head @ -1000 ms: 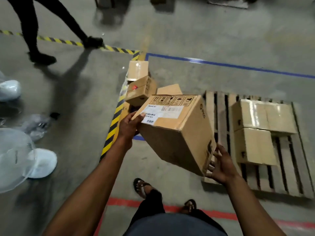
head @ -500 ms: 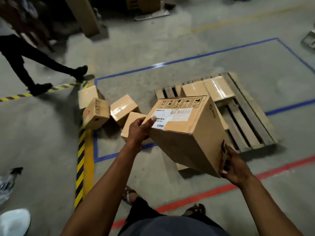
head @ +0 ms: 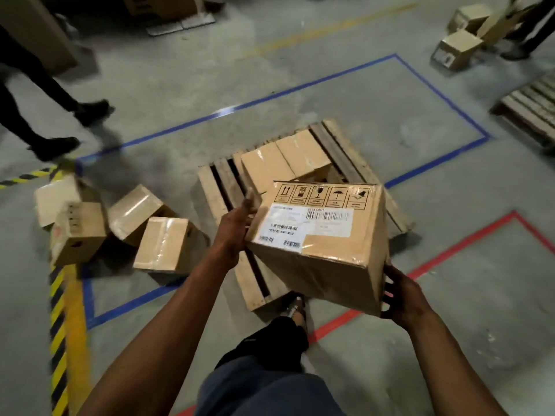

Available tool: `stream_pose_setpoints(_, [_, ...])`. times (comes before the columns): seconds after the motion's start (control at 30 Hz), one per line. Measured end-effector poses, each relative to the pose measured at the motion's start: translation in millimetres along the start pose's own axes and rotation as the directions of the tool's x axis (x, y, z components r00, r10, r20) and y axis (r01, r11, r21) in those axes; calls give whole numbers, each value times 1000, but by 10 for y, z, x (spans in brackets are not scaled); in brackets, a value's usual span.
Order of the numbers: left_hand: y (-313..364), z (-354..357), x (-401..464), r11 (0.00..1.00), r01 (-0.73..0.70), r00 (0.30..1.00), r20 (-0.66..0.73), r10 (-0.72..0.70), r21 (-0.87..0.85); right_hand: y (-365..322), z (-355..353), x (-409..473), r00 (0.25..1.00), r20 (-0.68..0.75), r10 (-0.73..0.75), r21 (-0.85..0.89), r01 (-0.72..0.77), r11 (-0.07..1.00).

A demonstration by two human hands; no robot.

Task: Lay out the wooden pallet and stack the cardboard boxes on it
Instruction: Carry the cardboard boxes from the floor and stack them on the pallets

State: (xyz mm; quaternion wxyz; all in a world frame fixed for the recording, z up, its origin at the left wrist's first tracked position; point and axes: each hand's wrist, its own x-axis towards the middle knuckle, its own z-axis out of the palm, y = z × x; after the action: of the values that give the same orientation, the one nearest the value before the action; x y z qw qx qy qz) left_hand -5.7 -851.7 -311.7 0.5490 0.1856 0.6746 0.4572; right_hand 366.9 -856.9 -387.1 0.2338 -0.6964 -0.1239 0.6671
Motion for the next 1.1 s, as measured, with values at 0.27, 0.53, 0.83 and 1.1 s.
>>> stream_pose_setpoints(0.27, [402,1273,788,962,256,856,438,-273,99,-1078,-529,330,988,-104,-116,-132,102,986])
stream_pose_setpoints(0.53, [798,1817,1466,957,284,873,399,-282,55,-2280,-788,787,979,-64,-191,-216,173,961])
stream_pose_setpoints(0.83, [796,2798,2029,924,331,937,179,-299,-192,-3685,-795,2201,973,219,-79,-387,161,908])
stream_pose_setpoints(1.1, [373,4022,2397,820,446,870,-42,-491,-360,-4772,-712,3548,890,356,283,-562,-38,826])
